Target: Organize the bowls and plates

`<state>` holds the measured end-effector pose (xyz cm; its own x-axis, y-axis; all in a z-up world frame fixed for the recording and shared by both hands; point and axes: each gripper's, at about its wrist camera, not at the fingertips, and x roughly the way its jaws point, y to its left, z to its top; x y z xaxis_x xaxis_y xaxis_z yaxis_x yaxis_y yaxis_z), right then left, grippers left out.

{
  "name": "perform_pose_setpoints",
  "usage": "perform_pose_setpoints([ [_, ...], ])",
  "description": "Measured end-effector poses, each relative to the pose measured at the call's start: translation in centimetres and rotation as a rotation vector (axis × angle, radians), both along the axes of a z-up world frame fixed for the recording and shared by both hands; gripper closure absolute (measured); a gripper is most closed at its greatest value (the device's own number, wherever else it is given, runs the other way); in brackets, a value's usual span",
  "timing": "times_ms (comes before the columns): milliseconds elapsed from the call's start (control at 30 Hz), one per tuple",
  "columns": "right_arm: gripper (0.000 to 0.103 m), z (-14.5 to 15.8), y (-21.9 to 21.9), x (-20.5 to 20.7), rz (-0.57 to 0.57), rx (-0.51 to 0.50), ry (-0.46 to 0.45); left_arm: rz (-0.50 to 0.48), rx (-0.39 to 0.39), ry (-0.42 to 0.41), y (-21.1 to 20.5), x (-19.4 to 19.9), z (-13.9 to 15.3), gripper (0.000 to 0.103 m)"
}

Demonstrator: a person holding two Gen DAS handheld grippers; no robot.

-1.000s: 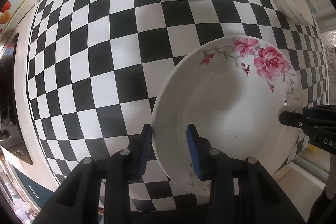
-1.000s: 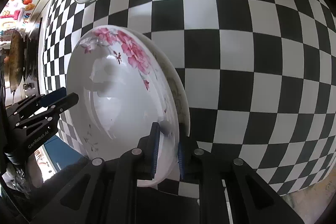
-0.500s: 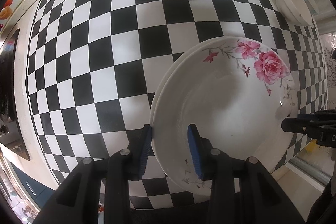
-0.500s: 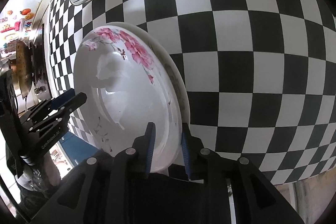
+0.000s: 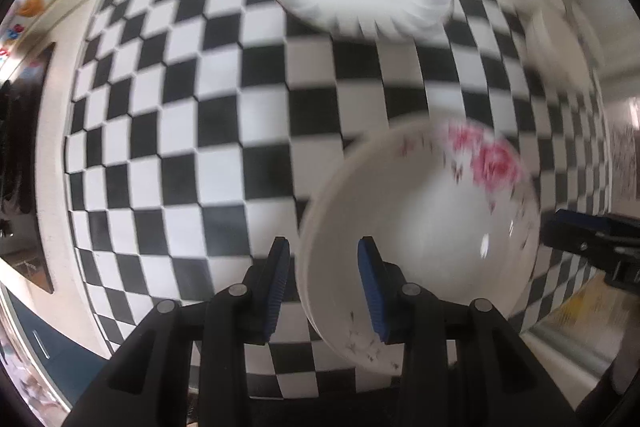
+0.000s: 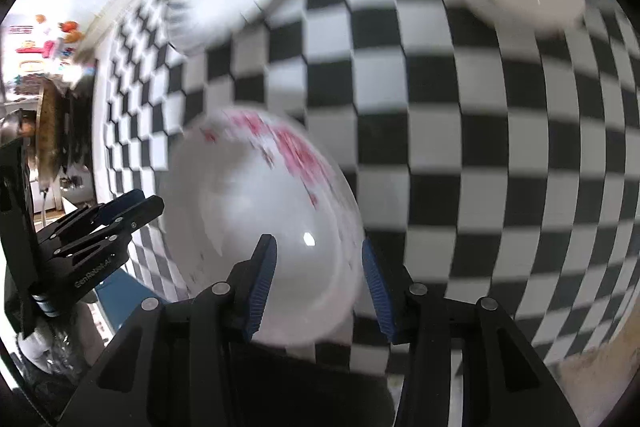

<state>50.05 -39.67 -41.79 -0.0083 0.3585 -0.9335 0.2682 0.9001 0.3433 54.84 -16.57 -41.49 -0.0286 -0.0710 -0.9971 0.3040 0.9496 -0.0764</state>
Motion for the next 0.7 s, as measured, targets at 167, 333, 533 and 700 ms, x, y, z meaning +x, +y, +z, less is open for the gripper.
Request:
perform_pose_setpoints([
  [167,0.033,2.2,0.1,4.0,0.009,-0.035,-0.179,0.064,-0.006,-0.049,1.0,4.7,1.6,0.070],
  [333,0.033,1.7,-1.0,9.4,-0.059,0.006,-0.194,0.125,-0.037,-0.086,1.1,10.2,2.1,0.070],
  [533,0.033,-0.3,-3.5,16.0,-0.136,-0.004,-0.171,0.156,-0.101,-0.039,0.2,16.1,-0.3,0.070],
  [700,0.034,-2.3,-4.8,20.1,-0.145,-0.009,-0.148,0.164,-0.145,0.049,-0.1,19.2,-3.6,0.070],
])
